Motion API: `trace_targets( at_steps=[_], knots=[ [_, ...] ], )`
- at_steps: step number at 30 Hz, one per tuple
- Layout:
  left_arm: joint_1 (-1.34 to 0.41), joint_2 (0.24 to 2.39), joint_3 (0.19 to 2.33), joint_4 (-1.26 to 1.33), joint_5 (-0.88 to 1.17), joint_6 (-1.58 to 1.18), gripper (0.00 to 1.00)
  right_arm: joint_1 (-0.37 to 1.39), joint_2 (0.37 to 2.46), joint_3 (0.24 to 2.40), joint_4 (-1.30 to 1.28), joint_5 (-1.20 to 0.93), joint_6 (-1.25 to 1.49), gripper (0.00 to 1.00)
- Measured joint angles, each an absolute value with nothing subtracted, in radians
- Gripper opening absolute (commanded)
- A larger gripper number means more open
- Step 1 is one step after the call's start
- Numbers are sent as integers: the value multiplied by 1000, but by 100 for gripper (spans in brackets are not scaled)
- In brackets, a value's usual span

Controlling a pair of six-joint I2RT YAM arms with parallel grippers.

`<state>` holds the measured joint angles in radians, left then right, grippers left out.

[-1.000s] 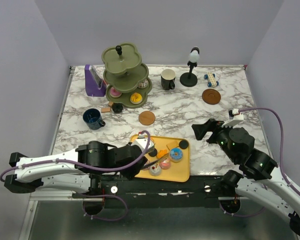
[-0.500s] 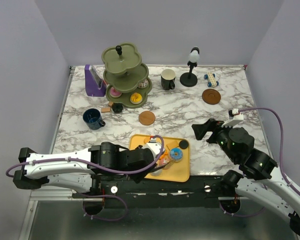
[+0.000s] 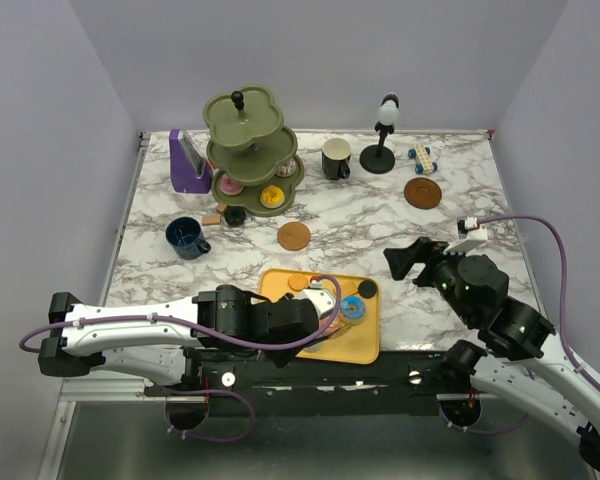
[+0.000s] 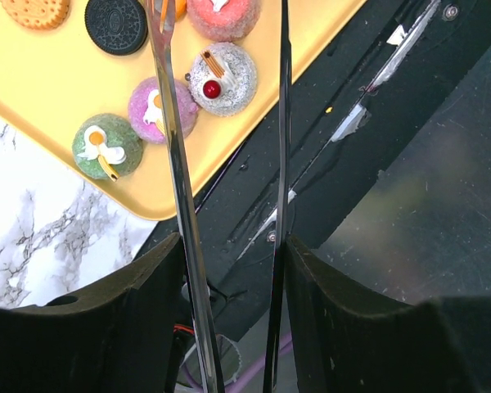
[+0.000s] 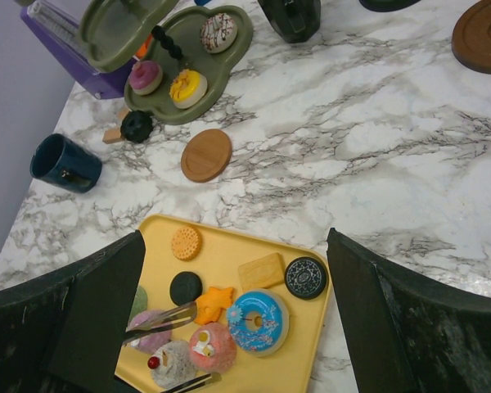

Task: Serve the afternoon tea
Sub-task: Pick up the desert from the tray.

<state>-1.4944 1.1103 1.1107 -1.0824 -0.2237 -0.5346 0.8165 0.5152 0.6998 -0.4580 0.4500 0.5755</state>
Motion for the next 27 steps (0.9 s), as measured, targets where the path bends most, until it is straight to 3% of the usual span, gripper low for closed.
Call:
trace_targets(
  at_steps=[27],
  knots=[
    [-1494,1156,1083,-1070,-197,-535,53,817,515,696,-458,451,576,100]
  ],
)
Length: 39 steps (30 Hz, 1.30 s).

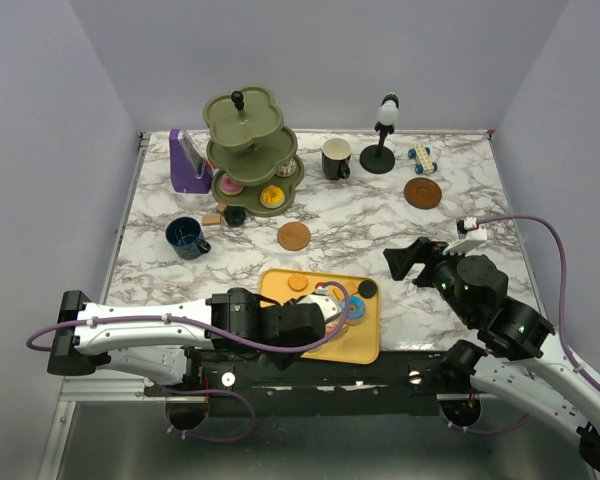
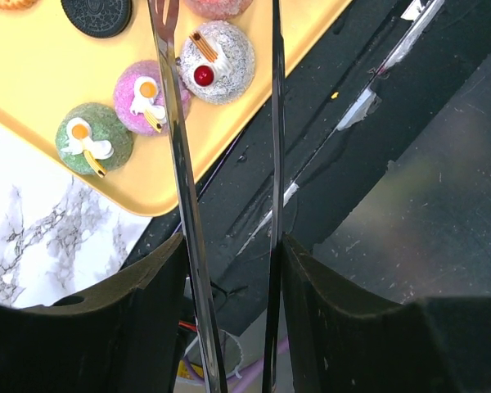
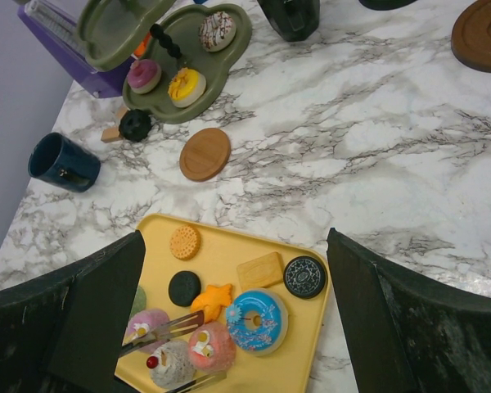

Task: Serve the afternoon tea
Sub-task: Pick up the desert from the tray.

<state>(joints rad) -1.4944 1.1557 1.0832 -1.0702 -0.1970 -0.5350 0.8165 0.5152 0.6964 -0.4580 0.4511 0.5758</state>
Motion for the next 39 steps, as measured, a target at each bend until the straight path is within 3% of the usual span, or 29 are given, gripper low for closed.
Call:
trace_targets(
  at_steps=[20,39],
  knots=[
    [-1494,1163,1090,-1071,-210,-535,38,817,515,696,-458,451,576,100],
    [-1467,1036,1324,-1268,-469,-521,25,817,508,696,-458,451,575,100]
  ],
)
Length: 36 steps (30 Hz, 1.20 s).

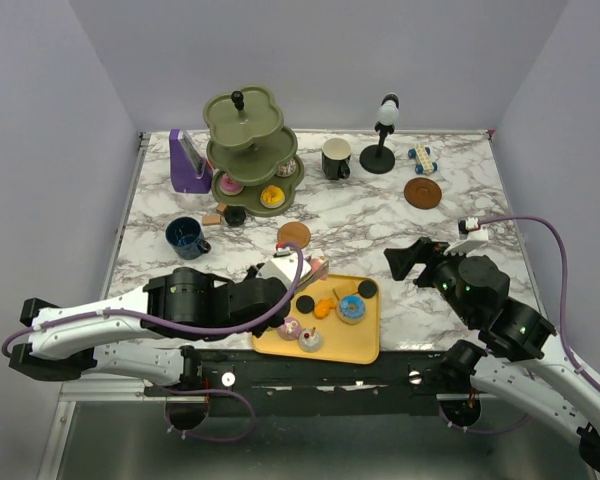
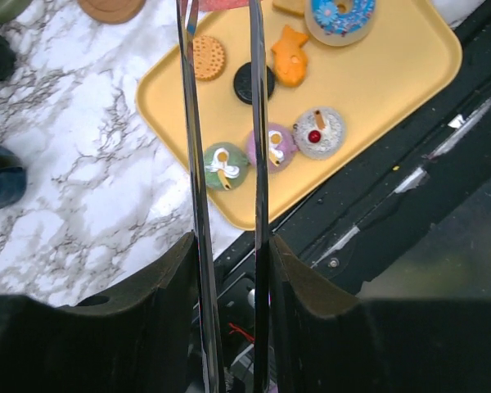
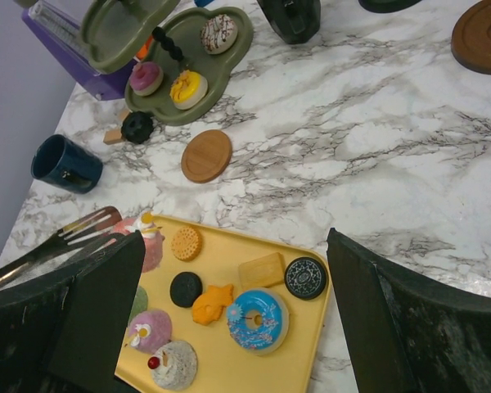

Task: Serve the afternoon tea
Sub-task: Pick up the desert from the tray, then place the desert on the desert table.

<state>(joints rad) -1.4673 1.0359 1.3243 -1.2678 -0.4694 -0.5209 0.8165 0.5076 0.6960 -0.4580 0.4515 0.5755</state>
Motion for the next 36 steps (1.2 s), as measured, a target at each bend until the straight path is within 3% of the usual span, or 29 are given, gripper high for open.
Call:
trace_targets(
  at_steps=[9,16,25,36],
  knots=[
    [-1434,998,1378,-1330,-653,-561,23,817,507,696,-458,451,575,100],
    [-1312,881,1374,-1277,-802,-566,22,817,505,693,-458,451,575,100],
    [-1083,840,1222,-1021,-813,-446,21,817,501,687,-458,451,575,100],
    [-956,905,1124,-817,-769,-375,19,817,491,686,-458,451,576,100]
  ],
)
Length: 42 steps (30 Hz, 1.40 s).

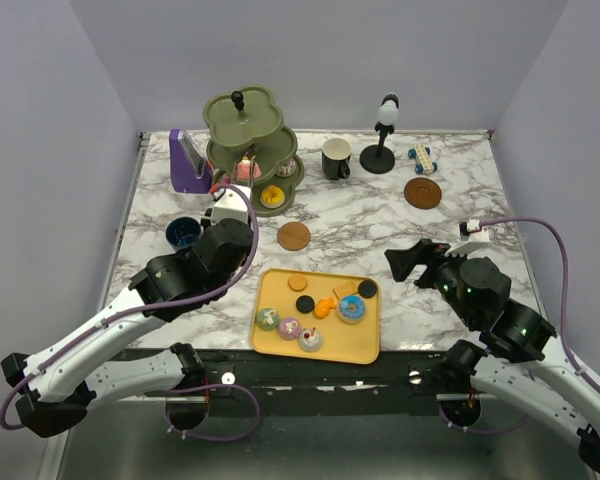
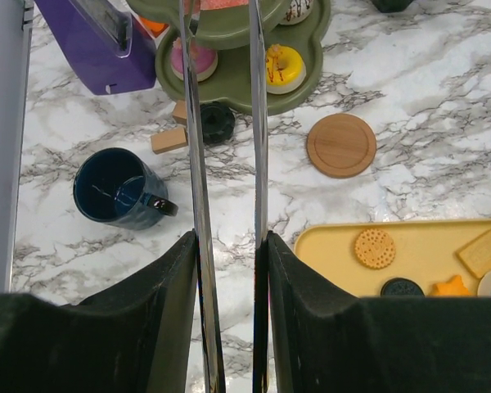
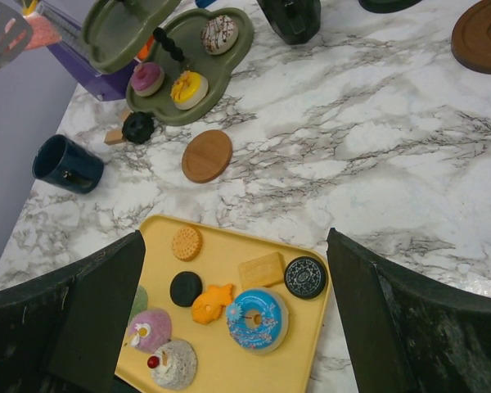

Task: Serve the afternoon tea
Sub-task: Place the desert on the desert table.

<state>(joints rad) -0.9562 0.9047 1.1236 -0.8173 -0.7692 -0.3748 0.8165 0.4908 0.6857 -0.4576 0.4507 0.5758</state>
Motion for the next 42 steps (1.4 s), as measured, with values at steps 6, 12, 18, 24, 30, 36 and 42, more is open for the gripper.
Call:
trace_targets(
  at_steps=[6,12,18,24,30,36,42],
  knots=[
    [-896,942,1085,-755,-735,-361,19,817,490,685,-458,451,576,100],
    [-836,980,1049,-695,-717,-347,19,817,490,685,-458,451,576,100],
    [-777,1027,1036,-618,-704,-327,18,817,490,685,-458,451,576,100],
    [-739,1056,1010,-541,-690,-310,18,817,490,685,-457,450,576,100],
    [-703,1087,991,-466,-667,-287,18,817,490,685,-458,450,576,100],
    [-658,1139,991,-394,-641,-263,18,817,490,685,-458,450,576,100],
    [-619,1202,991,-351,-613,-253,18,817,490,685,-458,450,576,100]
  ],
)
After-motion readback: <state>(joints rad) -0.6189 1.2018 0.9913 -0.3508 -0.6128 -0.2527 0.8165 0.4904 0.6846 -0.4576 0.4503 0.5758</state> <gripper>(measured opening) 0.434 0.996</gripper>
